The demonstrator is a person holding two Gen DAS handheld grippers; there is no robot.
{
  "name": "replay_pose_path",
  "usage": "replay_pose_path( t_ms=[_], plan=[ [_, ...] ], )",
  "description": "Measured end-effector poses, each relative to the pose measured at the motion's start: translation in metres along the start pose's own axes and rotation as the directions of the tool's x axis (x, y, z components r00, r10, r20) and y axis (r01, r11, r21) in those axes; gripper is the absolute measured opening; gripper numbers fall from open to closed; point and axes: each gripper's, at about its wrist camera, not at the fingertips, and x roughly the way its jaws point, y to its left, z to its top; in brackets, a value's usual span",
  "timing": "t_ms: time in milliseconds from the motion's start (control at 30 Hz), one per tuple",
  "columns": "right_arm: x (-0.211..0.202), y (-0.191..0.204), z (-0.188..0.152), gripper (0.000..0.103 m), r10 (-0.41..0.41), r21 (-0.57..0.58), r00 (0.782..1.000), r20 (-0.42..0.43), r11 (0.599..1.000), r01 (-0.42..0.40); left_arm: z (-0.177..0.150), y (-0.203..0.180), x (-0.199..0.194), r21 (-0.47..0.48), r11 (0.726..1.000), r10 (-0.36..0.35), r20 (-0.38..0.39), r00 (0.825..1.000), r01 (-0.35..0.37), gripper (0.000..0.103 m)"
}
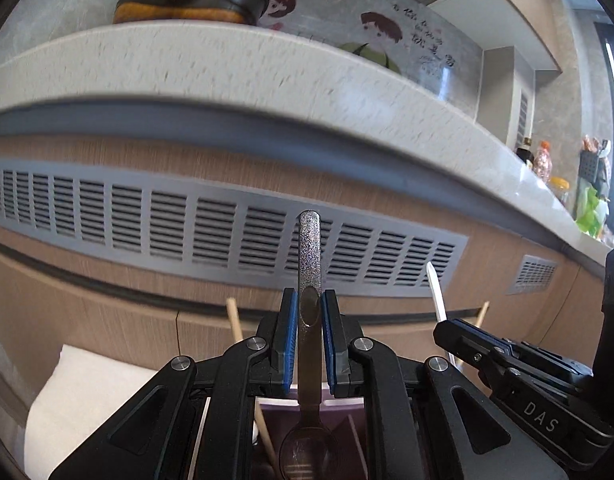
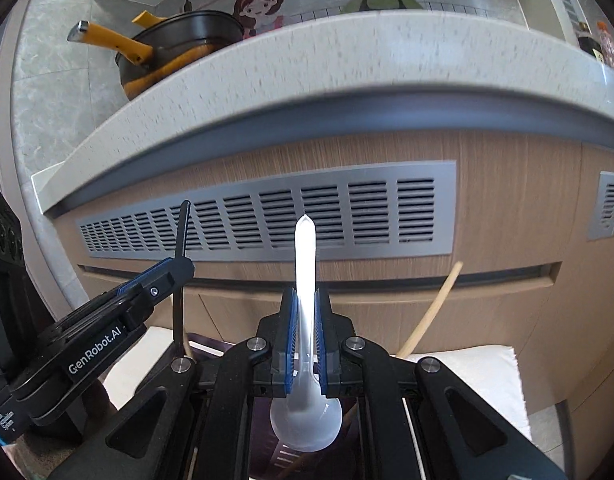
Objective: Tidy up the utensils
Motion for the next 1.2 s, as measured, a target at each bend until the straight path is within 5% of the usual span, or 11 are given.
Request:
replay_pose_path(
  t_ms=[200, 600, 867, 1067, 1200],
  plan=[
    [0.011, 0.002, -0.017, 0.009, -0.011, -0.035, 1.0, -0.012, 0.999, 0.01, -0.016, 0.006, 0.01, -0.015, 1.0, 0.005, -0.034, 0.999, -0.005, 0.014],
    [-0.04, -0.005, -0.05, 0.053, -0.077, -0.077, 0.989, -0.127, 0.995, 0.067, -0.019, 0.016, -0.049, -0.018, 0.998, 0.055, -0.126, 0.991, -0.057, 0.051],
    [-0.08, 0.004, -0.097, 0.061, -0.107, -0.138, 0.953, -0.285, 0.988, 0.07, -0.056, 0.031, -0.106, 0.062, 0.987, 0.162, -0.289, 0.944, -0.15, 0.062],
    [-0.094, 0.022, -0.133, 0.061, -0.078, -0.146, 0.909, -0.41, 0.989, 0.02, -0.107, 0.056, -0.148, 0.026, 0.981, 0.186, -0.411, 0.892, -0.193, 0.065],
    [-0.104, 0.042, -0.161, 0.061, -0.045, -0.138, 0.868, -0.494, 0.99, -0.028, -0.128, 0.067, -0.173, 0.003, 0.977, 0.192, -0.445, 0.875, -0.214, 0.065]
  ],
)
